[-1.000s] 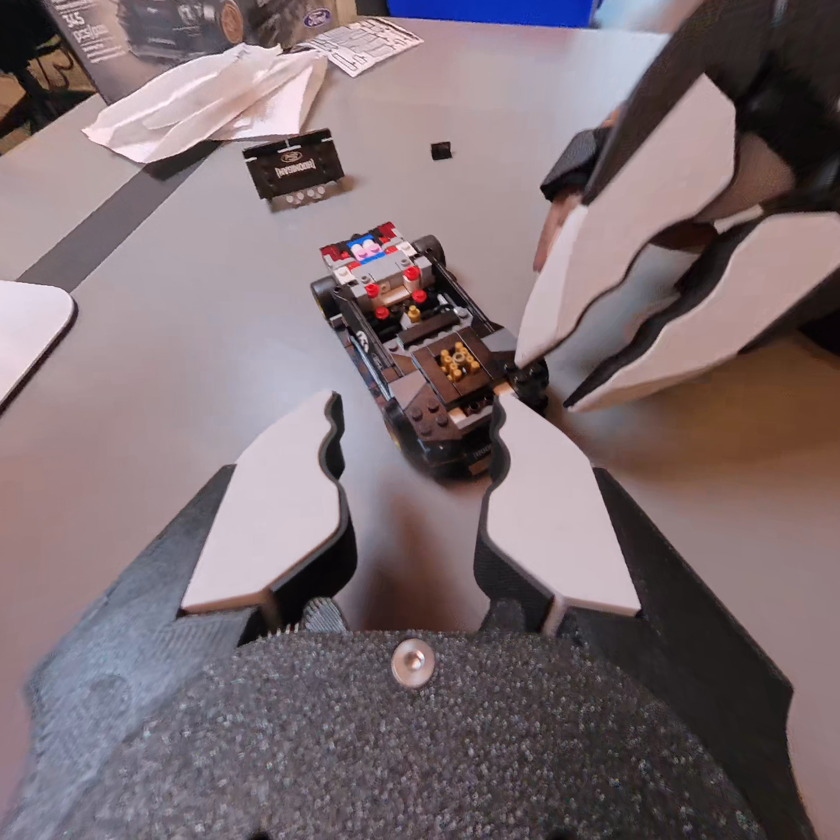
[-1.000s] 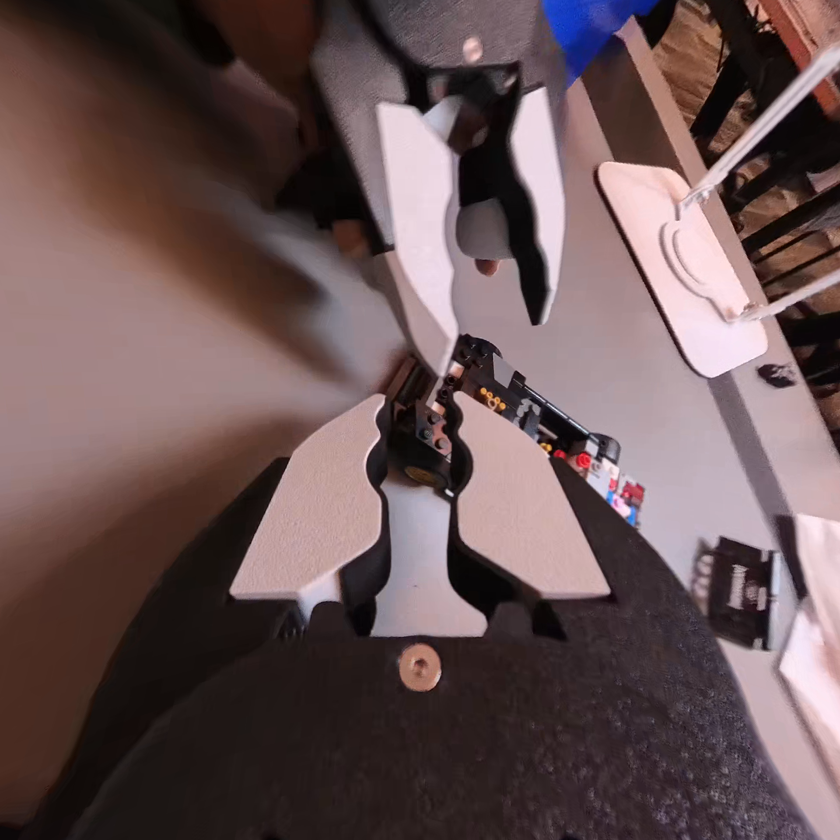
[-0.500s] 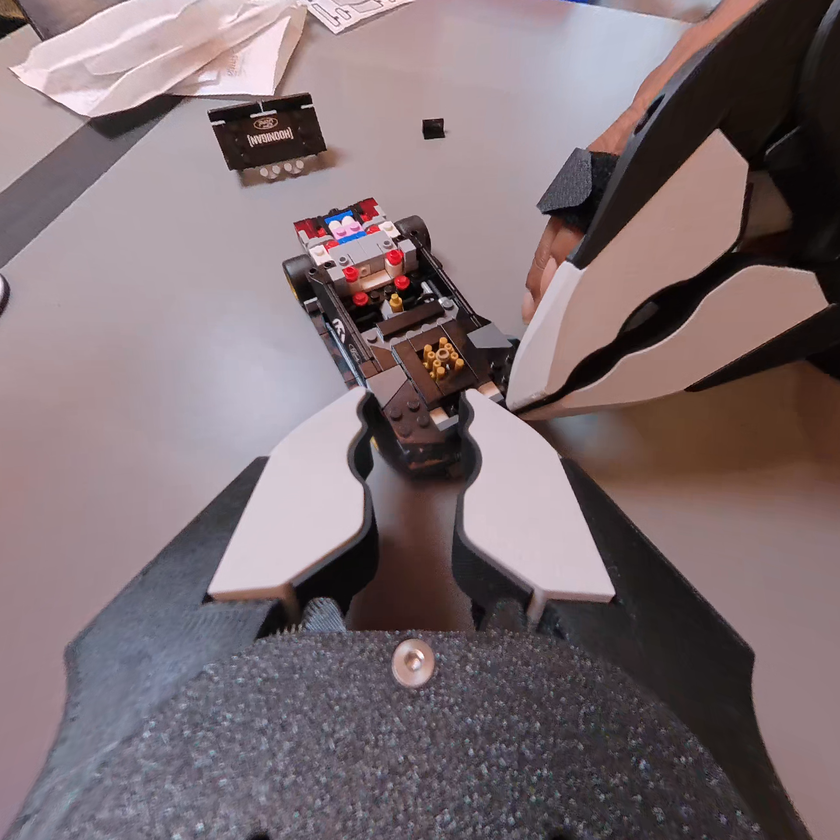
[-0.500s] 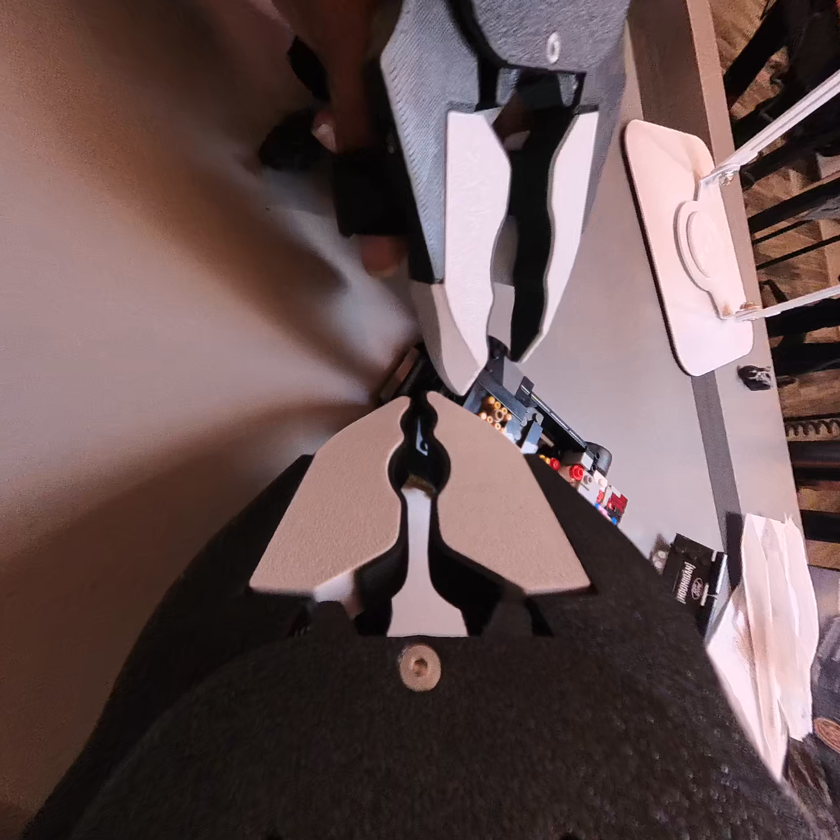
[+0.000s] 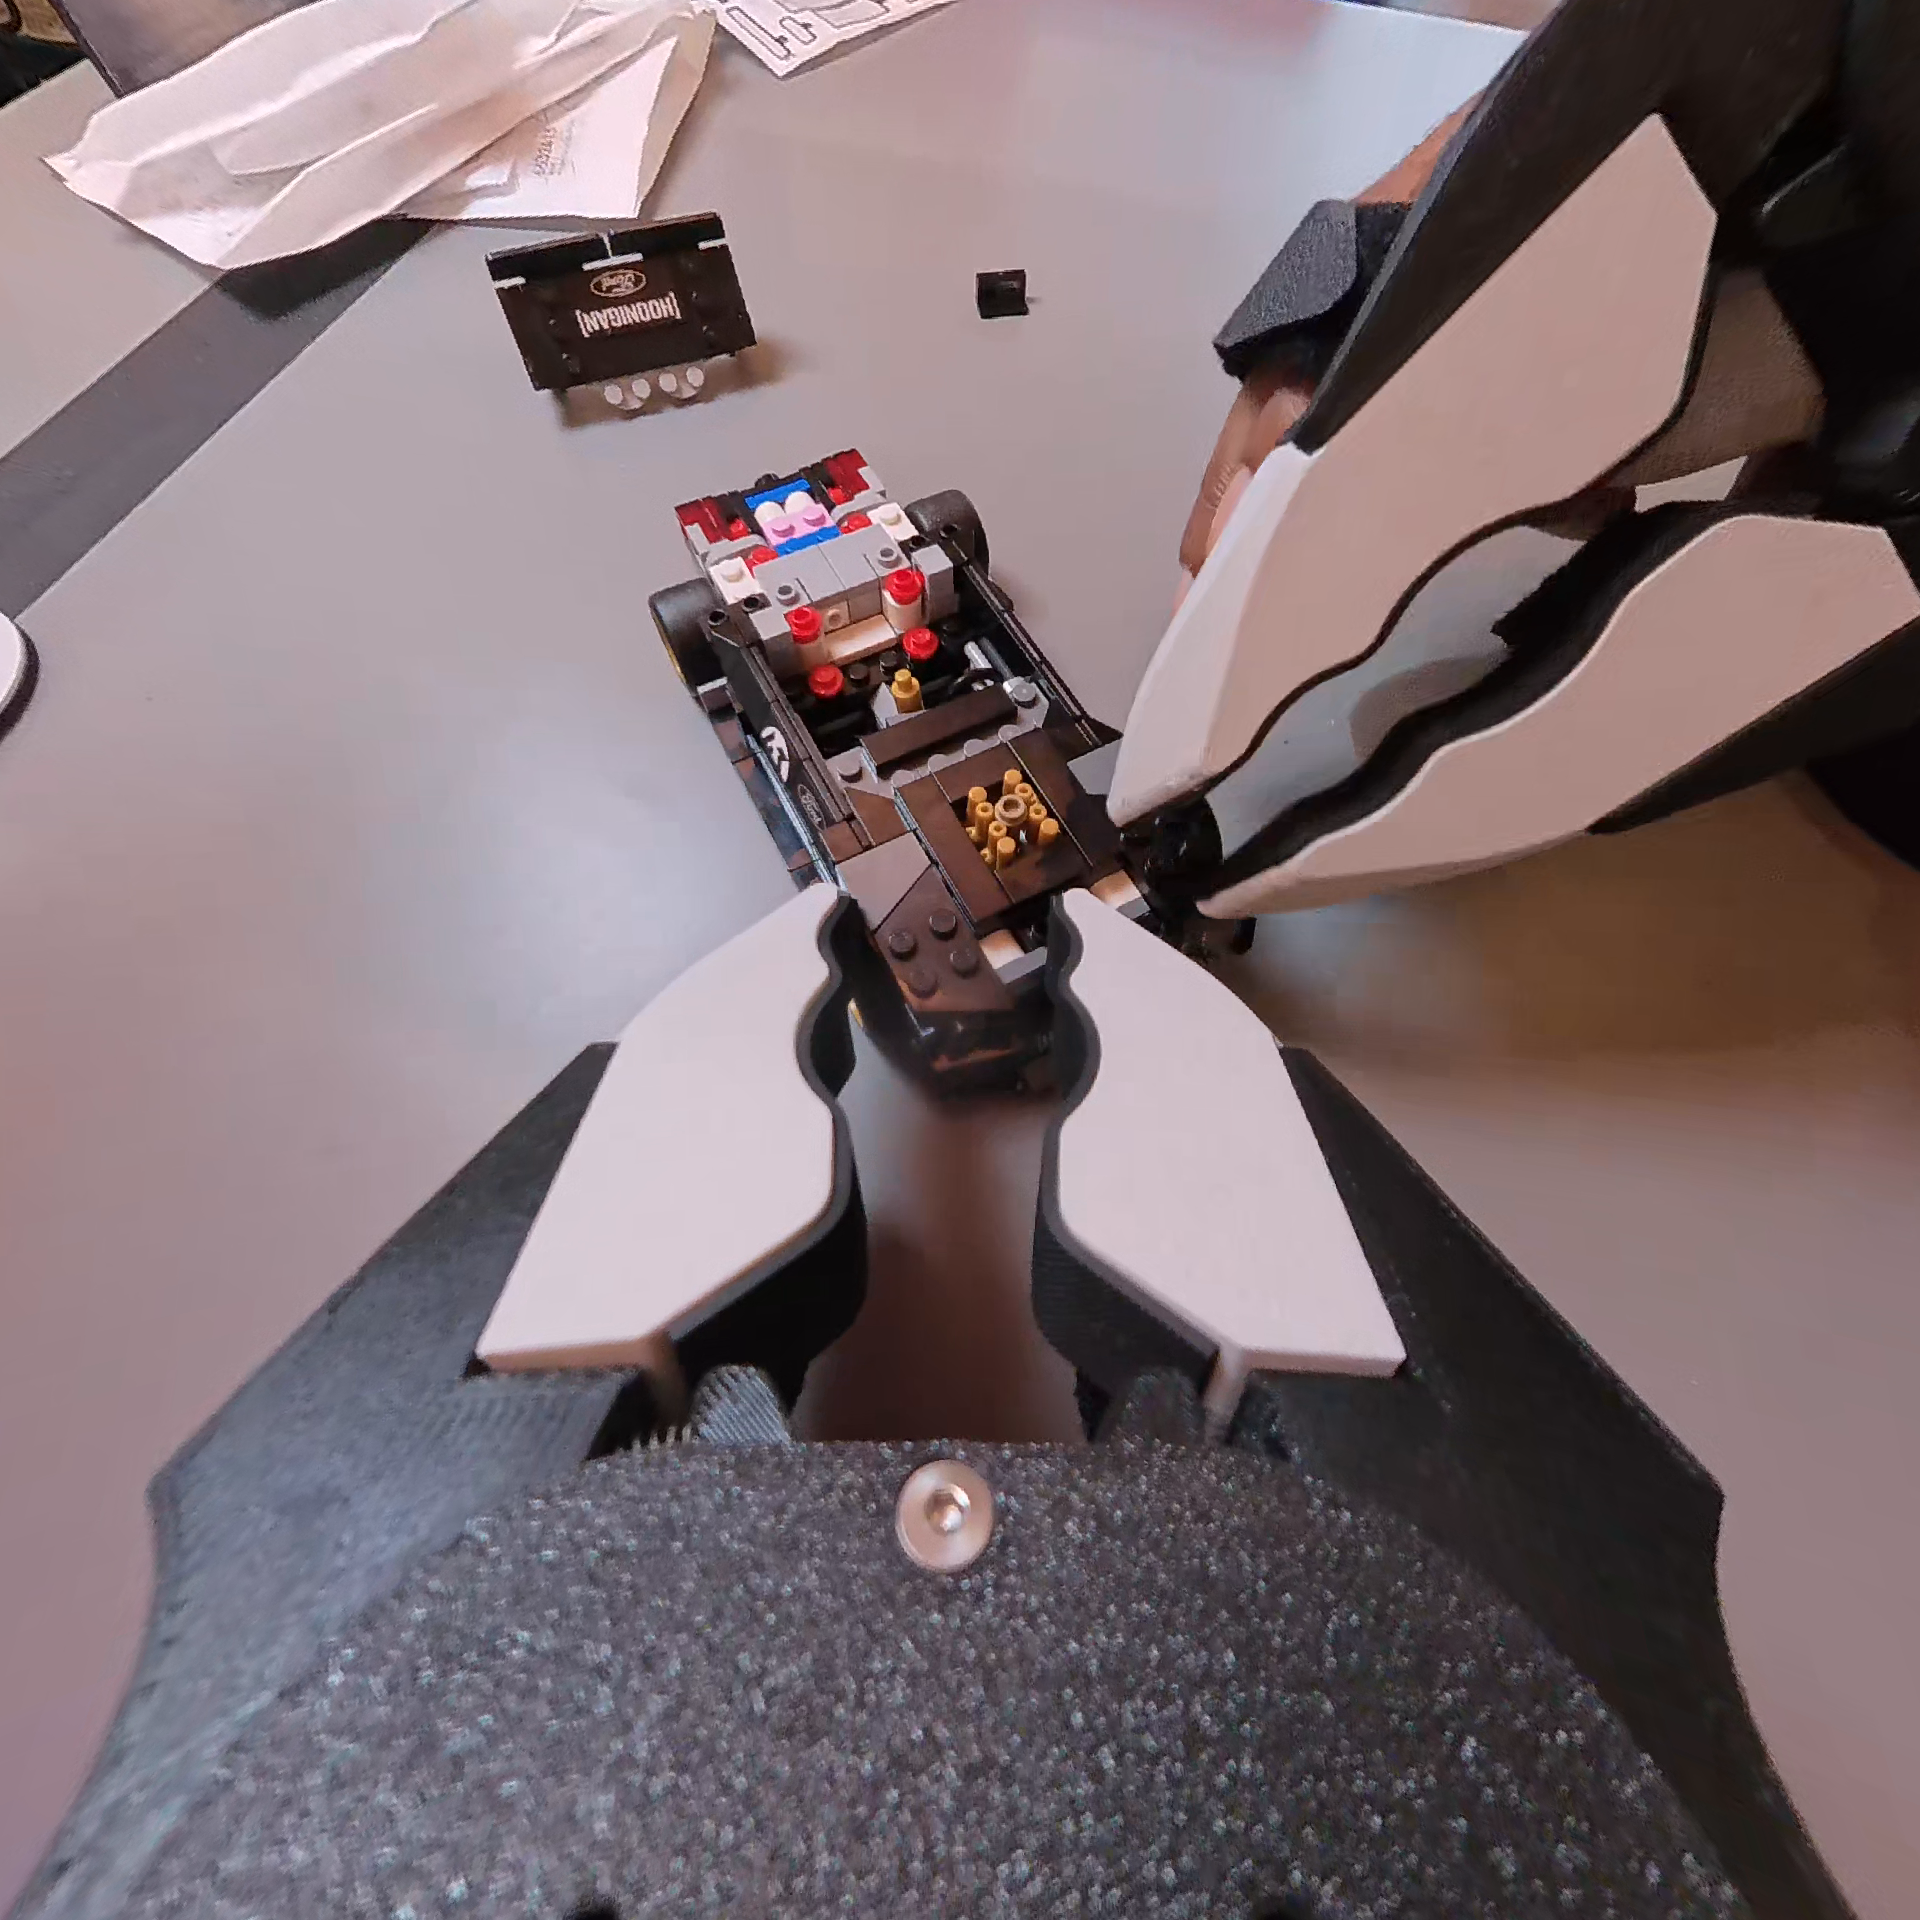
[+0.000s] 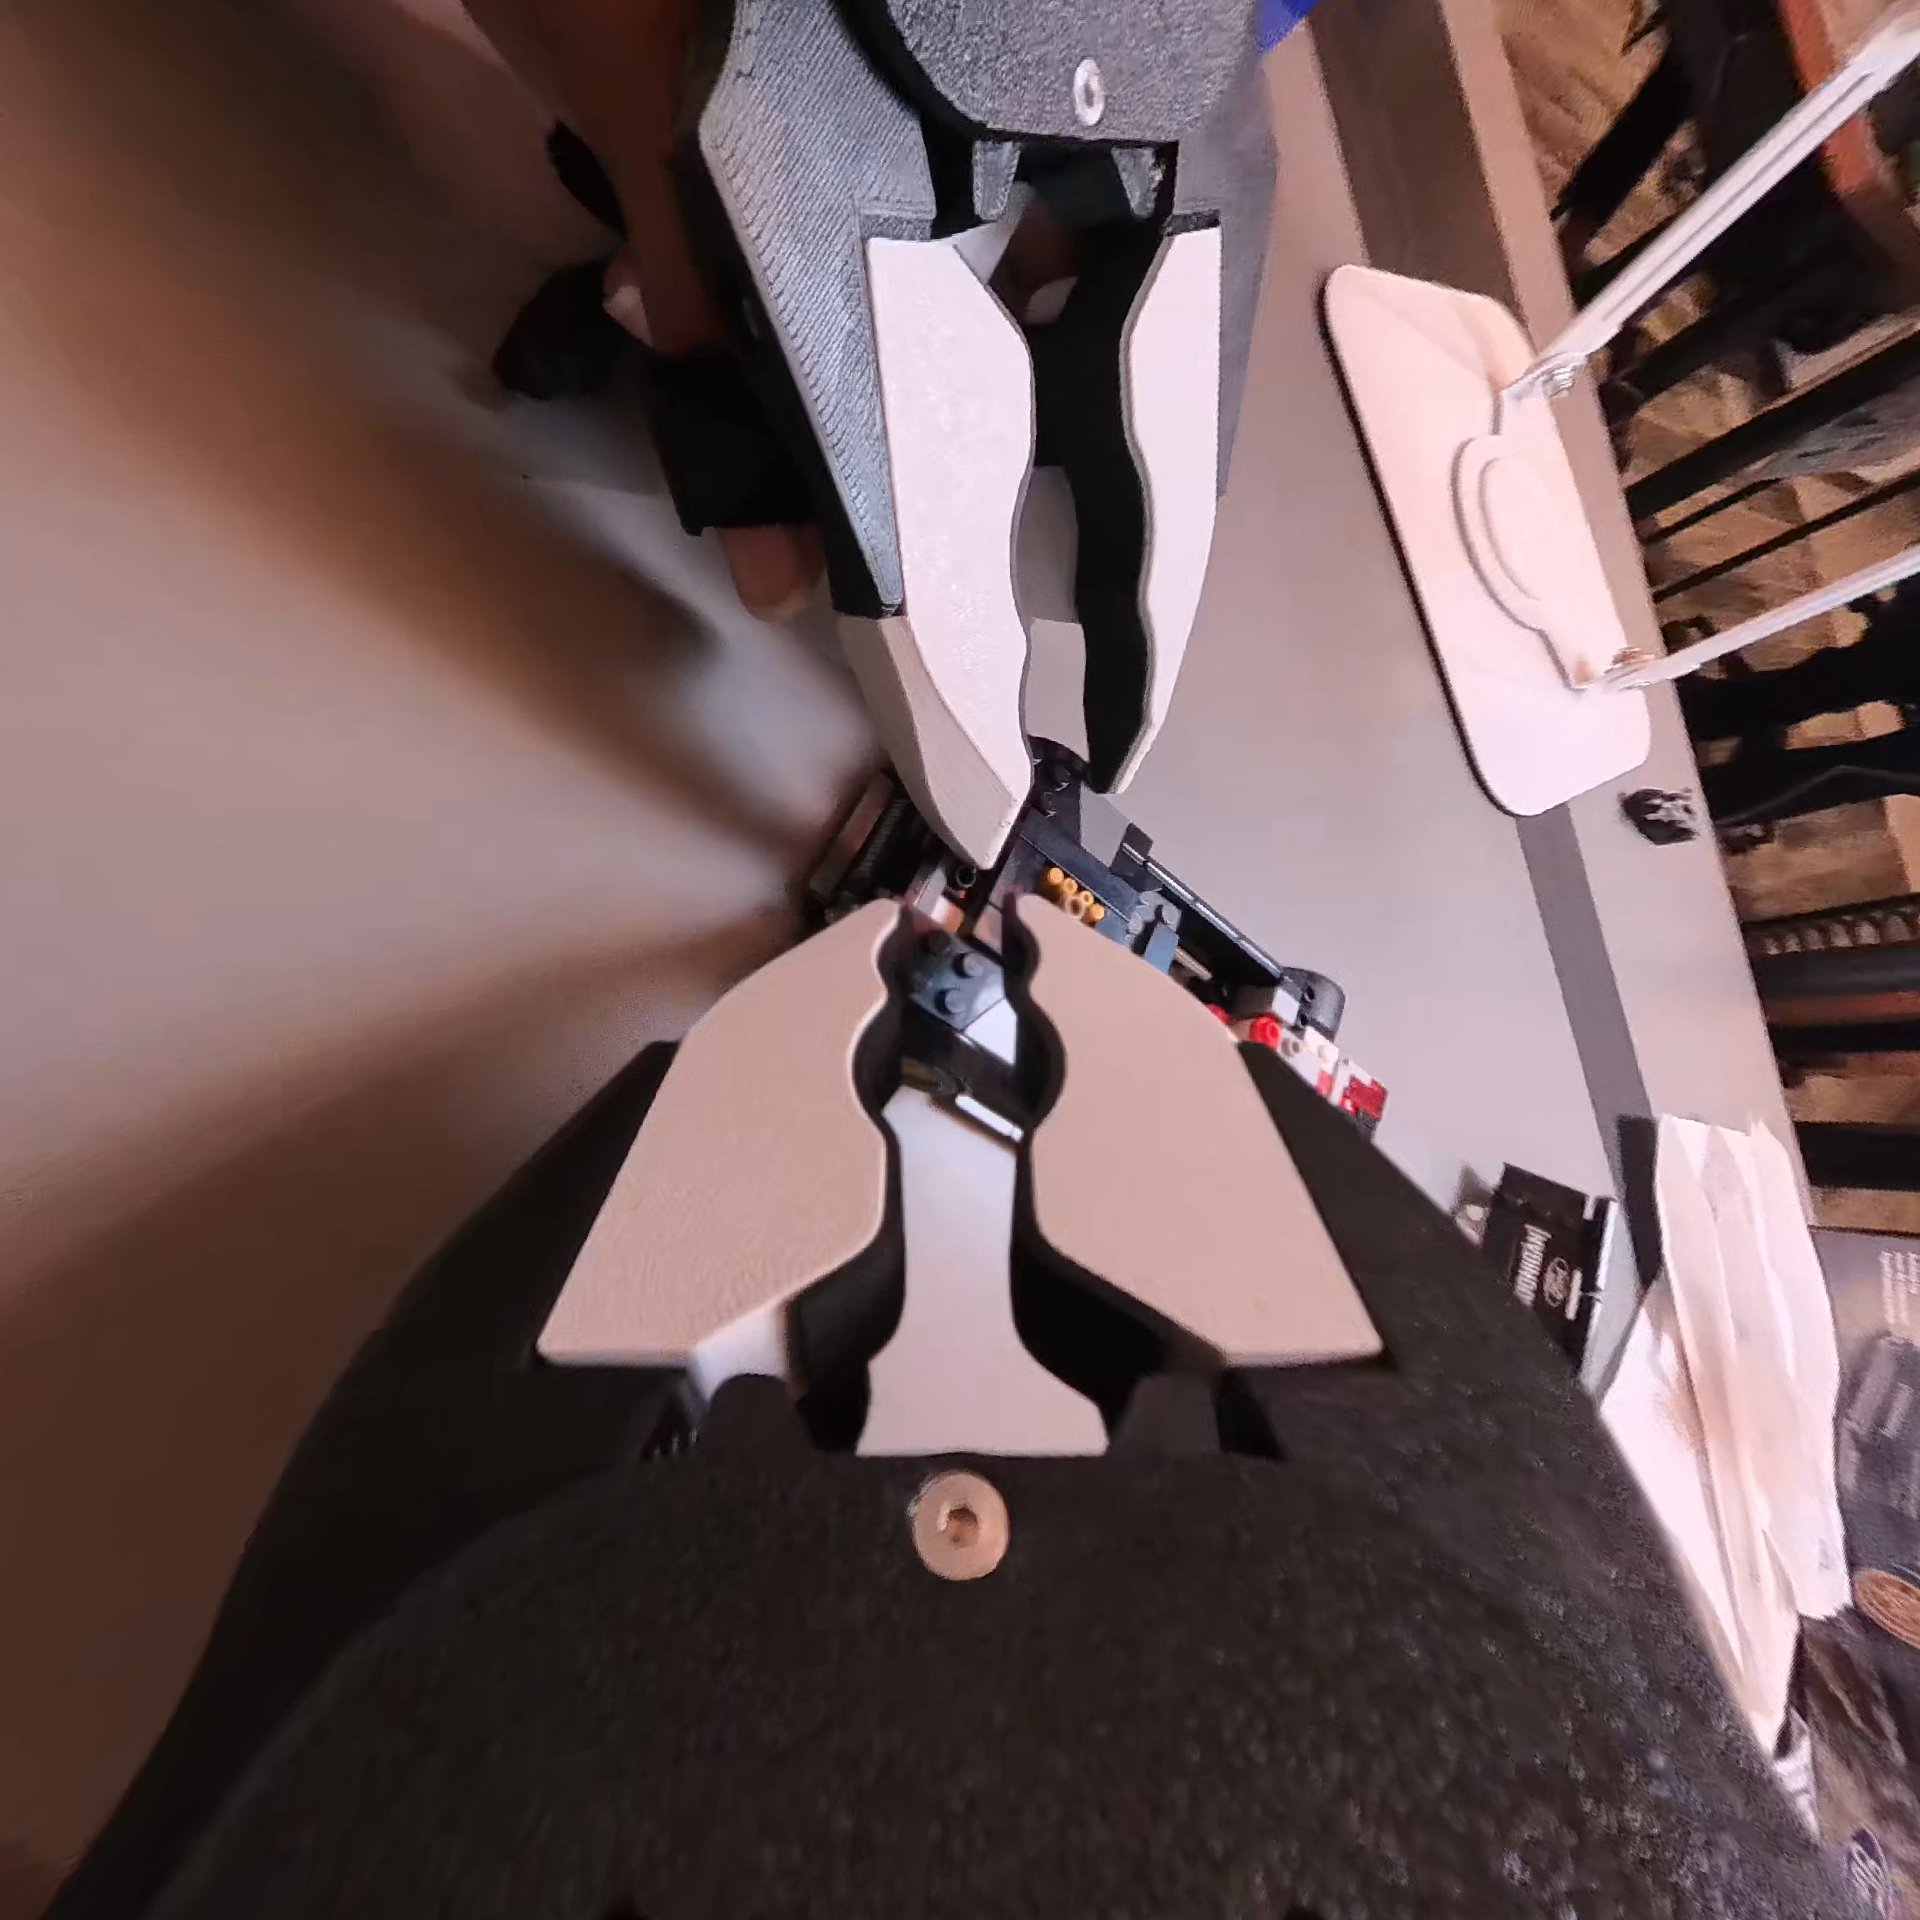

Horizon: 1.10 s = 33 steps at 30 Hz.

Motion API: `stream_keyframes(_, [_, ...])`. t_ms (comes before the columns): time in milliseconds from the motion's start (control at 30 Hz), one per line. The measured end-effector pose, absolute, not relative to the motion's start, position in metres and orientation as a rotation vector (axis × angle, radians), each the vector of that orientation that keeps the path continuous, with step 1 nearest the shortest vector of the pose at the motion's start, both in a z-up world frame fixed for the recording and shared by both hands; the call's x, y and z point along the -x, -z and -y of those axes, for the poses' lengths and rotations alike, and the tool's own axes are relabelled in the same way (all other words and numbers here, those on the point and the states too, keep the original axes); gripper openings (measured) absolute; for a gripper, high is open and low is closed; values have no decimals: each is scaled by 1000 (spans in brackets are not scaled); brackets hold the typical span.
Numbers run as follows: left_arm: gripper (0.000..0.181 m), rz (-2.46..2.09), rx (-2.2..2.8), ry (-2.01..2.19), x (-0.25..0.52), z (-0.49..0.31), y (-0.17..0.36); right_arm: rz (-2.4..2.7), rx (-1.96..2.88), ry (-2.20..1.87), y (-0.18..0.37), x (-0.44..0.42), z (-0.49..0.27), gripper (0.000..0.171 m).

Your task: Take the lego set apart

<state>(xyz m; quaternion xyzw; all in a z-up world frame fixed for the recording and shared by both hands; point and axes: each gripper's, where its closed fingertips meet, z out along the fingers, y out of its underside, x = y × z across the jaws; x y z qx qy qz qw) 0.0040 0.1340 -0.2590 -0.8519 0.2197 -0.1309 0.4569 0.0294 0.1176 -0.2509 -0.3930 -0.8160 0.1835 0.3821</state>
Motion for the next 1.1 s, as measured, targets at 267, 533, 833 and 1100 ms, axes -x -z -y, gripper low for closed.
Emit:
stream_keyframes(267, [34,-539,2096,315,-4,-134,259,2213,856,-348,260,-28,-113,12])
stream_keyframes(533, [34,-546,2101,288,-4,-133,259,2185,881,-332,258,-27,-112,4])
stream_keyframes(833, [32,-537,2108,277,-3,-133,259,1975,1031,-493,234,-30,-124,1])
stream_keyframes(1100, [32,-509,2093,299,-3,-134,258,1711,1275,-905,201,-39,-140,2])
